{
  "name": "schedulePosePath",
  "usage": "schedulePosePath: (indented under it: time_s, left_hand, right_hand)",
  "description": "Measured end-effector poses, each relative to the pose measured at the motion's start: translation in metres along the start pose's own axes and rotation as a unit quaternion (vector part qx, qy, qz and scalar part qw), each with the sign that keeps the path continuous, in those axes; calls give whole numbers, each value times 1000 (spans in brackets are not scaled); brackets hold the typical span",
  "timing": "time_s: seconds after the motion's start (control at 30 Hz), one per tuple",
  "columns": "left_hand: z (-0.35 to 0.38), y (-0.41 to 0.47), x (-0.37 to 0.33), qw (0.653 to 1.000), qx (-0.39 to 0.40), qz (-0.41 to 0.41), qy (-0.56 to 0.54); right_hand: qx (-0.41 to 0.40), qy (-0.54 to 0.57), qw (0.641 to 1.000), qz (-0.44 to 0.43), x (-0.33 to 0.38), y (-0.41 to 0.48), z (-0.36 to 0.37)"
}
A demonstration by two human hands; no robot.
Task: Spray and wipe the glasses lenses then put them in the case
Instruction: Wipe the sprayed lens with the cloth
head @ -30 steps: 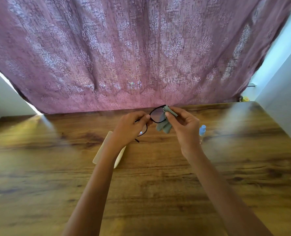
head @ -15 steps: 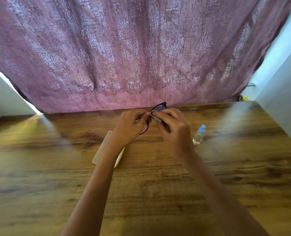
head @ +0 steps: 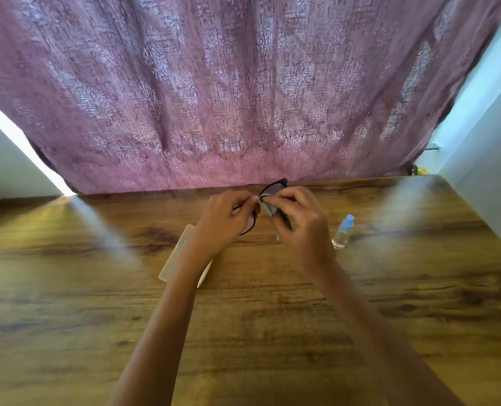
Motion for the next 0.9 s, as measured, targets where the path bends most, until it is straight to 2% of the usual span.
schedulePosePath:
  time_s: [0.27,0.43,0.57,0.9]
  left_hand:
    - [-7,-4,0,998,-50,15,21]
    - [-10,-2,8,999,-51,-4,13]
    - [-3,-2,3,999,-33,17,16]
    - [-4,-2,15,999,-41,-27,-1]
  right_hand:
    - [-31,-19,997,65,-22,12,-11]
    - [-17,-10,999,45,-12,0,-8]
    - [8,-2,1000,16,5,-4,3]
    - [11,-5,999,35,-5,-8,3]
Point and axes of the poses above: each hand's wrist, its own y-axis towards the middle knuckle, its own z-axis out of the palm, x = y × z, the point moved 10 cm from there along y, towards the middle knuckle, and after that the axes turned 7 degrees about y, right-handed, at the moved point
